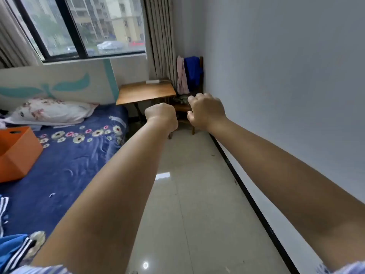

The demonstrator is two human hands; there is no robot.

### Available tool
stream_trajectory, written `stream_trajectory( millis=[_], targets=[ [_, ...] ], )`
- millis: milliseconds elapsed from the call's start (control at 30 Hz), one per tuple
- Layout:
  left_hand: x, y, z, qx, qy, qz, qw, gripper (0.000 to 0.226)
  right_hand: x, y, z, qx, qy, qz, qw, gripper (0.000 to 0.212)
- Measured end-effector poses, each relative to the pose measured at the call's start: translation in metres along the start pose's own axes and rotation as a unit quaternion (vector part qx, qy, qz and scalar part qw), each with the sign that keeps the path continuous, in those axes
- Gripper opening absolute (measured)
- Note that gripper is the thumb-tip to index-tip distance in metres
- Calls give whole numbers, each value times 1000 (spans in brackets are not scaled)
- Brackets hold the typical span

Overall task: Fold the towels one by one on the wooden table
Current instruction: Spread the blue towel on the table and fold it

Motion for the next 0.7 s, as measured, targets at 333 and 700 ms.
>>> stream_trajectory(
  millis=[333, 700],
  targets=[
    [79, 190, -37, -32, -5, -63, 997, 25, 126, 173, 43, -14, 3, -71, 997, 35],
    [113, 428, -90, -70, -27, -48, 996, 26, 226, 400, 92, -37, -25, -56, 997, 35]
  ],
)
Point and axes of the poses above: each hand's wrist, its own y-axis towards the middle knuckle, its own x-axis out of the palm, z = x × y, the point moved 3 cm from there along y, towards the middle knuckle, and after that the axes turned 2 degrees about y, right-handed, at the moved point
